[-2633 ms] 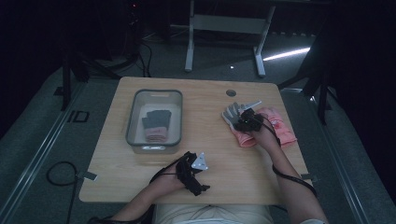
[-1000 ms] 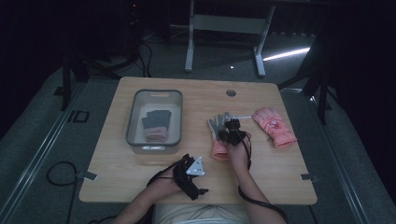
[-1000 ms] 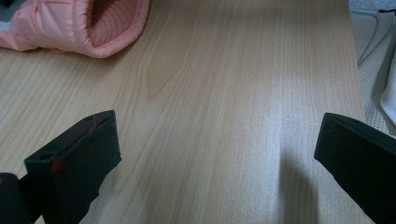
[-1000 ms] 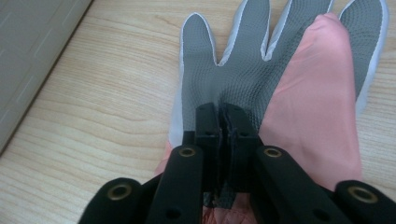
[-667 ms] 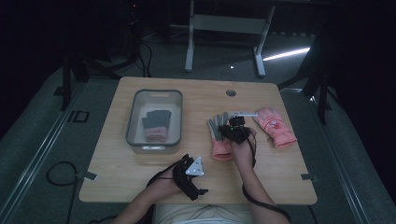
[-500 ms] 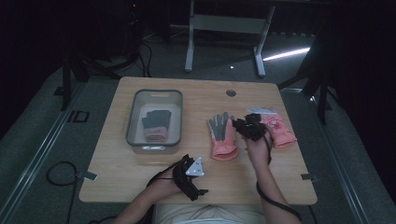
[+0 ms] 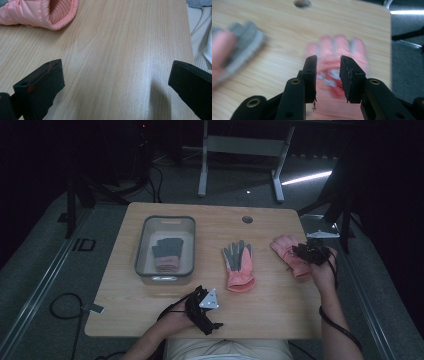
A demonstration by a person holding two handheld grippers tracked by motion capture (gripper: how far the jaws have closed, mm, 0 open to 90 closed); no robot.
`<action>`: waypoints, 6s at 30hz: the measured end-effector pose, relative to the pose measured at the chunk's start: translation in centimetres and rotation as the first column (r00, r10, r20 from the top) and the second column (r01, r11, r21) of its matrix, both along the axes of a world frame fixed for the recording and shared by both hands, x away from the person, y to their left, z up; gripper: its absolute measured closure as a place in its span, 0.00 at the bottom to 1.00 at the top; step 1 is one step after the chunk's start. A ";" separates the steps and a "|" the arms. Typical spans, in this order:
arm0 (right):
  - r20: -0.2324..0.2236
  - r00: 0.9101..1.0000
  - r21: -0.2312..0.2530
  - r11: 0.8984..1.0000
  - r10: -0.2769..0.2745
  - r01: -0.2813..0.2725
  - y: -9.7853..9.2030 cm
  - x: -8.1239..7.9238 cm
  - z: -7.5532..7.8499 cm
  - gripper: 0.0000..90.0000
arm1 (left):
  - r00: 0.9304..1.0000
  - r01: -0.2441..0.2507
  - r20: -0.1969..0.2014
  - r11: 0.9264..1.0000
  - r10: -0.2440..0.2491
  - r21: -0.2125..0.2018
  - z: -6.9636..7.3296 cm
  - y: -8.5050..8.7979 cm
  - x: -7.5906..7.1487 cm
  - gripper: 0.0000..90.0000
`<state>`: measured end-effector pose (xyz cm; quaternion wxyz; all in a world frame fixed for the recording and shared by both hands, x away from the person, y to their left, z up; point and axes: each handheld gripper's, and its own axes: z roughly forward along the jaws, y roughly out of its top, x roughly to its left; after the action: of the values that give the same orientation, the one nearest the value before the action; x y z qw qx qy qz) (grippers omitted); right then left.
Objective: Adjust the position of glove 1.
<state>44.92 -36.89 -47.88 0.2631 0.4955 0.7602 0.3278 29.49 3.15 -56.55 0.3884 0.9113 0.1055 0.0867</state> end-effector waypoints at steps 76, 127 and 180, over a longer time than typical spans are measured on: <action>-0.160 0.963 0.073 0.970 -0.216 0.230 7.8 -2.8 -3.7 0.96 | 1.000 0.005 0.026 1.000 -0.005 -0.011 -0.2 0.4 0.1 0.00; -0.229 0.973 -0.021 0.999 0.027 -0.033 4.8 -1.7 -5.0 0.81 | 1.000 0.013 0.026 1.000 -0.013 -0.002 -0.3 0.3 0.2 0.00; -0.207 0.945 0.046 0.967 0.254 -0.250 16.7 -2.5 0.0 0.88 | 0.999 0.013 0.032 1.000 -0.012 -0.008 -0.2 0.4 0.2 0.00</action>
<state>42.45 -20.23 -47.92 0.1322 0.4286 0.8377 0.3116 29.70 3.55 -56.78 0.3945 0.9088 0.0940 0.0983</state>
